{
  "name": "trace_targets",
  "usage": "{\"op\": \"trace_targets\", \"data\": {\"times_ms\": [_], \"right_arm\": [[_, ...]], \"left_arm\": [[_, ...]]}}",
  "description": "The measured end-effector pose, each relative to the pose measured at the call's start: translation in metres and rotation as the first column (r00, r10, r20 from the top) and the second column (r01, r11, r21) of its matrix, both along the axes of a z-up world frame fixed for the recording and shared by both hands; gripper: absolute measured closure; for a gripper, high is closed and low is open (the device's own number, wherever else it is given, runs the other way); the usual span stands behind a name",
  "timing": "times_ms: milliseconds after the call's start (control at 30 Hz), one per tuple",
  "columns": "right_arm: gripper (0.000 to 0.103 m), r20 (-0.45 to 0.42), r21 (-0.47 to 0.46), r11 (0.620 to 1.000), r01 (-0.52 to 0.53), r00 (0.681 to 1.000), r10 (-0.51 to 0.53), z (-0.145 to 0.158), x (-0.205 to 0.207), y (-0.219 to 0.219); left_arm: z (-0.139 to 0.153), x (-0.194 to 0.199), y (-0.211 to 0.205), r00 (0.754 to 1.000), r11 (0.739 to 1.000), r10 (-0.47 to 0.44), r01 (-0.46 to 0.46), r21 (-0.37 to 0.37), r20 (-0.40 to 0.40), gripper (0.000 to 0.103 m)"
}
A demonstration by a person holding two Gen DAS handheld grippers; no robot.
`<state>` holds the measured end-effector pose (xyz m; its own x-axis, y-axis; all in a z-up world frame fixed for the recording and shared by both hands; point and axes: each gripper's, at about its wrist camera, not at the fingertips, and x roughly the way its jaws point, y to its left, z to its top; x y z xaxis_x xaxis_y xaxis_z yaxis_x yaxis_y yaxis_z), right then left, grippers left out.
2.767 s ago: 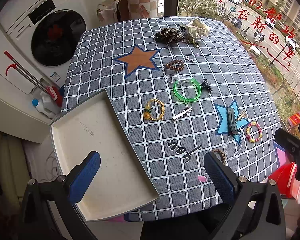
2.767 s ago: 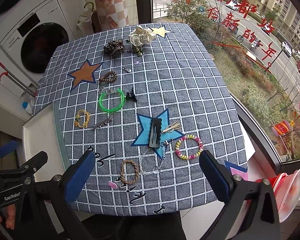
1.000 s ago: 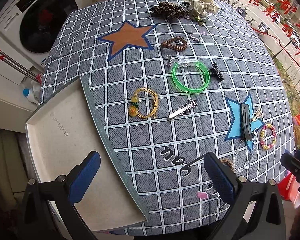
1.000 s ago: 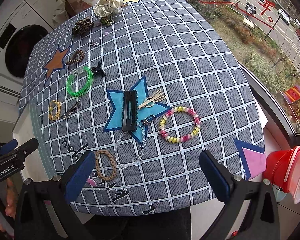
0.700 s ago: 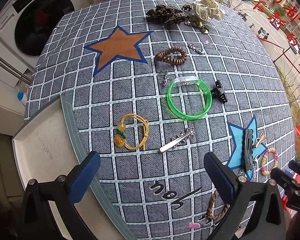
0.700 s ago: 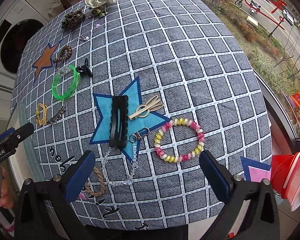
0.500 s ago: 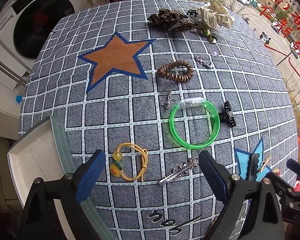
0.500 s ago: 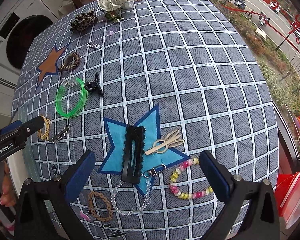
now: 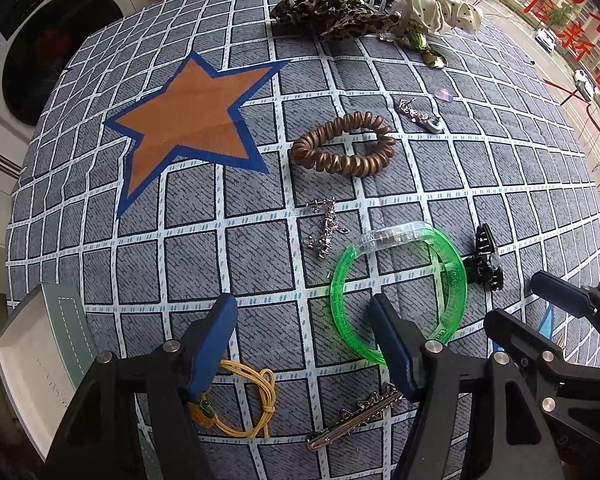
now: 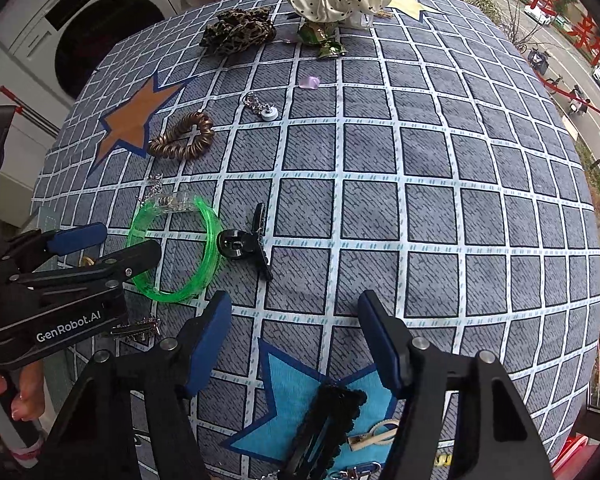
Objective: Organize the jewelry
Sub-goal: 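Grasp the green bangle with left tool while right tool grasps black claw clip, then release the bangle in the white tray with left tool while right releases the clip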
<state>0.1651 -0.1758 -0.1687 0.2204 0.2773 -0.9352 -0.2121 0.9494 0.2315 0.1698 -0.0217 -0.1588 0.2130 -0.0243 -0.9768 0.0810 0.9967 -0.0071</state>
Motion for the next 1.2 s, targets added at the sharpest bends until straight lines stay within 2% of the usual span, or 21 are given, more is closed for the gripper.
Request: {"op": "trace_targets", "data": {"times_ms": [67, 133, 167, 200, 233, 300, 333, 600, 933, 1067, 1200], "right_arm": [[0.041, 0.017, 0.0, 1.0, -0.02, 1.0, 0.02, -0.001, 0.003, 0.007], [0.043, 0.038, -0.004, 0.999, -0.041, 0.998, 0.041, -0.001, 0.007, 0.014], [0.048, 0.045, -0.005, 0.999, -0.049, 0.998, 0.049, -0.001, 0.008, 0.017], [0.054, 0.053, -0.008, 0.999, -0.054, 0.997, 0.054, -0.001, 0.011, 0.02], [0.058, 0.058, -0.009, 0.998, -0.055, 0.997, 0.056, 0.0, 0.013, 0.022], [0.075, 0.065, -0.008, 0.999, -0.054, 0.996, 0.054, 0.0, 0.015, 0.023], [0.079, 0.066, -0.01, 0.999, -0.051, 0.997, 0.051, 0.0, 0.015, 0.024], [0.08, 0.052, 0.038, 0.999, 0.005, 0.999, -0.007, 0.005, 0.009, 0.012], [0.08, 0.013, 0.107, 0.993, 0.042, 0.999, -0.044, 0.028, -0.014, -0.001], [0.08, 0.011, 0.135, 0.991, 0.021, 1.0, -0.022, 0.041, -0.022, 0.013], [0.08, 0.023, 0.163, 0.986, -0.039, 0.999, 0.035, 0.055, -0.028, 0.044]], "left_arm": [[0.0, 0.001, 0.0, 1.0, 1.0, -0.01, 0.01, 0.001, 0.006, 0.031], [0.002, 0.003, -0.002, 1.0, 1.0, -0.016, 0.016, 0.001, 0.02, 0.041], [0.002, 0.004, -0.003, 1.0, 1.0, -0.019, 0.019, -0.001, 0.022, 0.048], [0.004, 0.004, -0.004, 0.999, 1.0, -0.023, 0.023, -0.002, 0.026, 0.061], [0.004, 0.004, -0.006, 0.999, 1.0, -0.031, 0.031, -0.006, 0.03, 0.067], [0.007, 0.007, -0.011, 0.999, 0.999, -0.04, 0.04, -0.011, 0.03, 0.088], [0.007, 0.009, -0.013, 0.999, 0.999, -0.042, 0.042, -0.017, 0.03, 0.09], [0.013, -0.003, 0.0, 0.999, 0.997, 0.005, -0.002, -0.083, 0.038, 0.09], [0.047, -0.037, 0.027, 0.993, 0.985, 0.084, -0.069, -0.155, 0.089, 0.09], [0.058, -0.057, 0.055, 0.985, 0.979, 0.136, -0.118, -0.164, 0.102, 0.09], [0.07, -0.077, 0.091, 0.972, 0.972, 0.201, -0.183, -0.146, 0.12, 0.09]]}}
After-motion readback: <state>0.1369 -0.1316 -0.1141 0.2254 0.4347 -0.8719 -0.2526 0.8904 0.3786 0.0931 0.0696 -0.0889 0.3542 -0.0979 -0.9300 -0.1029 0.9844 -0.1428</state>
